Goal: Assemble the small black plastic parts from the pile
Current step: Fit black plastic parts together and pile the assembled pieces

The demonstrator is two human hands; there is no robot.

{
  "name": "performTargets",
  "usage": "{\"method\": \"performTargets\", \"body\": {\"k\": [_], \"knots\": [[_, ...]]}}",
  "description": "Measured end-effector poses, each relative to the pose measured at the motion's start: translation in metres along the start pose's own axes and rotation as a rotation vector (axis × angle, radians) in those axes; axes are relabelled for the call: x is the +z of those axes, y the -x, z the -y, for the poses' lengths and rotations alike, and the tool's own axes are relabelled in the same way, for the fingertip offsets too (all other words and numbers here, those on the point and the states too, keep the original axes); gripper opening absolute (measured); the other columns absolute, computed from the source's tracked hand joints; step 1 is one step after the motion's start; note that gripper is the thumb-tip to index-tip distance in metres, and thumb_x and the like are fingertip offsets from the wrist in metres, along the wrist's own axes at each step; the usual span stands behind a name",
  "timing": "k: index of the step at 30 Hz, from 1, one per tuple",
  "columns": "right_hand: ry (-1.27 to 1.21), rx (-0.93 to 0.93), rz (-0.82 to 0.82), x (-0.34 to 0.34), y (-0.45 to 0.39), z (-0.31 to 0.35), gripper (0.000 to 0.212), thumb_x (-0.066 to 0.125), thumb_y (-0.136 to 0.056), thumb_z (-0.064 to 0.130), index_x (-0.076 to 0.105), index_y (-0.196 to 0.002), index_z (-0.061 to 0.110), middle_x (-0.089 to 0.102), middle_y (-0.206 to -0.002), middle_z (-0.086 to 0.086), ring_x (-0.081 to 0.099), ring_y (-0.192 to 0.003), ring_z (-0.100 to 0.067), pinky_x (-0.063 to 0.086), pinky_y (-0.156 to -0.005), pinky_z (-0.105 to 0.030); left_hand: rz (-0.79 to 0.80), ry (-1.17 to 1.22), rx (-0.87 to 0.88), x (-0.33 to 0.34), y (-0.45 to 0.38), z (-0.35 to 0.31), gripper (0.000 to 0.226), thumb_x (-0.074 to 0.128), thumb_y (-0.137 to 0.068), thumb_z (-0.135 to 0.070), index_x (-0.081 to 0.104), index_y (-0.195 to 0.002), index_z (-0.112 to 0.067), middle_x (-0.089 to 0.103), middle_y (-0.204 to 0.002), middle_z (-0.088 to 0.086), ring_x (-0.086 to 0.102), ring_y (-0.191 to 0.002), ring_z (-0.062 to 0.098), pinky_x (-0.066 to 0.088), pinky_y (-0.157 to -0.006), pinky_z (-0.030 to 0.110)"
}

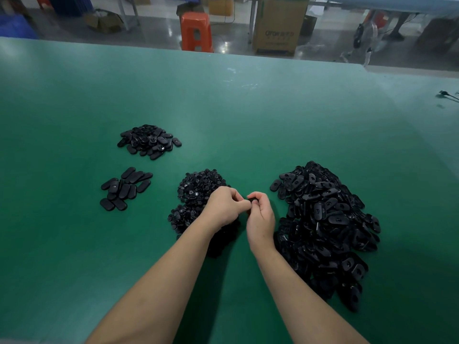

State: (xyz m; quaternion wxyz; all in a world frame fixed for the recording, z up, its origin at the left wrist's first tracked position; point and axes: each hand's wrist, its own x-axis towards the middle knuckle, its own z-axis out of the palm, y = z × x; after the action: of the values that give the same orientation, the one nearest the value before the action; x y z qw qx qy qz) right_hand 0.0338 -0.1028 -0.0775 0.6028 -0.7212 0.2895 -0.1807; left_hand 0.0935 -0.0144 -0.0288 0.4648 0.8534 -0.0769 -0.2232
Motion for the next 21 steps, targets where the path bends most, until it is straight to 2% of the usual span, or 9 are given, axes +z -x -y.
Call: {"method": "performTargets", "body": {"k": [8, 12, 15, 19, 21], "knots": [[0.035, -0.043, -0.007, 0.0015, 0.0002, 0.0017, 0.027, 0.047, -0.1, 0.015, 0.055, -0.089, 0.038, 0.064, -0.09, 0.014, 0.058, -0.086, -0.001, 0.044, -0.075, -0.028, -0.038, -0.005, 0.016, 0.0005, -0.002, 0.0027, 0.014, 0.073, -0.08, -0.026, 0.066, -0.073, -0.016, 0.061, -0.064, -0.006, 0.048, -0.053, 0.009, 0.038, -0.053, 0.023], [0.083, -0.079, 0.001, 0.0015, 0.0005, 0.0033, 0.022, 0.049, -0.102, 0.02, 0.053, -0.097, 0.042, 0.064, -0.095, 0.017, 0.058, -0.089, 0.005, 0.043, -0.074, -0.021, -0.045, 0.023, 0.061, -0.0021, -0.0026, 0.0071, 0.008, 0.072, -0.085, -0.024, 0.073, -0.079, -0.018, 0.062, -0.063, -0.01, 0.047, -0.05, 0.003, 0.036, -0.049, 0.018], [0.097, -0.098, -0.001, 0.0008, 0.0007, 0.0022, 0.017, 0.05, -0.102, 0.019, 0.054, -0.103, 0.036, 0.062, -0.095, 0.02, 0.055, -0.089, 0.013, 0.04, -0.071, -0.015, -0.059, 0.01, 0.08, -0.0027, -0.0034, 0.0081, 0.007, 0.071, -0.086, -0.022, 0.076, -0.082, -0.018, 0.061, -0.059, -0.012, 0.045, -0.043, -0.003, 0.033, -0.045, 0.013], [0.114, -0.113, -0.028, 0.0014, 0.0009, 0.0012, 0.012, 0.05, -0.102, 0.018, 0.054, -0.102, 0.029, 0.062, -0.092, 0.017, 0.057, -0.086, 0.005, 0.043, -0.072, -0.026, -0.071, -0.045, 0.103, -0.0027, -0.0046, 0.0061, 0.011, 0.068, -0.091, -0.022, 0.078, -0.088, -0.019, 0.063, -0.064, -0.014, 0.051, -0.054, -0.003, 0.038, -0.056, 0.02], [0.131, -0.119, -0.033, 0.0018, 0.0013, 0.0007, 0.01, 0.051, -0.102, 0.018, 0.054, -0.102, 0.027, 0.061, -0.09, 0.016, 0.056, -0.082, 0.002, 0.043, -0.073, -0.031, -0.076, -0.057, 0.11, -0.0038, -0.0048, 0.0065, 0.012, 0.067, -0.092, -0.022, 0.079, -0.09, -0.02, 0.062, -0.062, -0.016, 0.049, -0.053, -0.003, 0.038, -0.057, 0.021]]}}
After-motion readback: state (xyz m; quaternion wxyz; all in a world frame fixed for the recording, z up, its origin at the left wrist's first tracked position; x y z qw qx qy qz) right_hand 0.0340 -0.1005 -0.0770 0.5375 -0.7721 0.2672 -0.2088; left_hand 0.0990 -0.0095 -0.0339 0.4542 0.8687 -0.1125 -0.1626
